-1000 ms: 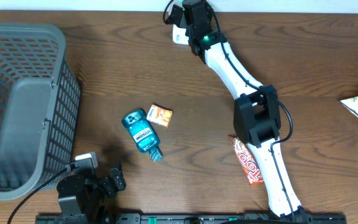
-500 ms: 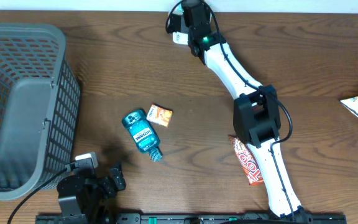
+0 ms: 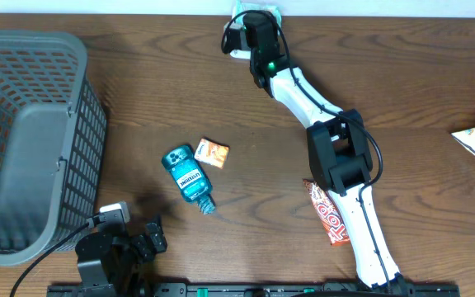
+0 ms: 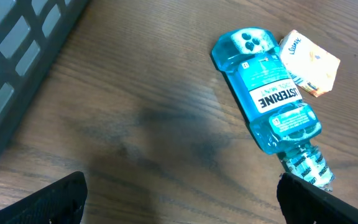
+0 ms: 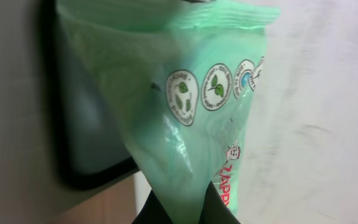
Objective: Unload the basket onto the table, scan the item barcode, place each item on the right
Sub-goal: 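Hold the wipes pack in front of the scanner window with the right gripper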
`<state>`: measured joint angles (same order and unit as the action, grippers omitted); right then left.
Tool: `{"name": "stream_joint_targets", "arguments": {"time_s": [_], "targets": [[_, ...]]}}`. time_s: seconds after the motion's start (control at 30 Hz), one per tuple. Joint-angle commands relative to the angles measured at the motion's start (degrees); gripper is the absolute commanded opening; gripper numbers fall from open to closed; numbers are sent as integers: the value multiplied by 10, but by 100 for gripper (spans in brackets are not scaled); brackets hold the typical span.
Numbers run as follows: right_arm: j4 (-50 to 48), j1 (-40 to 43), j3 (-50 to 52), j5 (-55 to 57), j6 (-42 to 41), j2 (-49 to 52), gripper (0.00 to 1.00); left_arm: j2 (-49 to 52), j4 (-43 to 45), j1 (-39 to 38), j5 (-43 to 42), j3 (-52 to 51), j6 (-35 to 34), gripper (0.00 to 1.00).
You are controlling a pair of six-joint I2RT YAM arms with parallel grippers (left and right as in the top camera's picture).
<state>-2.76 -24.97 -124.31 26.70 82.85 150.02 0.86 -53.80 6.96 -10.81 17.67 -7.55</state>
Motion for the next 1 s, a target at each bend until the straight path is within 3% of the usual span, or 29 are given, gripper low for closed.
{"name": "stream_joint_targets", "arguments": {"time_s": [0.0, 0.17, 0.37, 0.5, 0.8, 0.97], "targets": [[-23, 3, -2, 10, 10, -7, 1, -2, -19, 0, -2, -4, -2, 98], [-8, 6, -2, 5, -19, -15, 1, -2, -19, 0, -2, -4, -2, 98], [155, 19, -2, -58, -71, -15, 1, -2, -19, 0, -2, -4, -2, 98], [161, 20, -2, -70, -141, -15, 1, -2, -19, 0, -1, -4, -2, 98], [174, 20, -2, -84, -167, -70, 1, -2, -19, 0, -2, -4, -2, 98], [246, 32, -2, -177, -212, -116, 1, -2, -19, 0, -2, -4, -2, 98]]}}
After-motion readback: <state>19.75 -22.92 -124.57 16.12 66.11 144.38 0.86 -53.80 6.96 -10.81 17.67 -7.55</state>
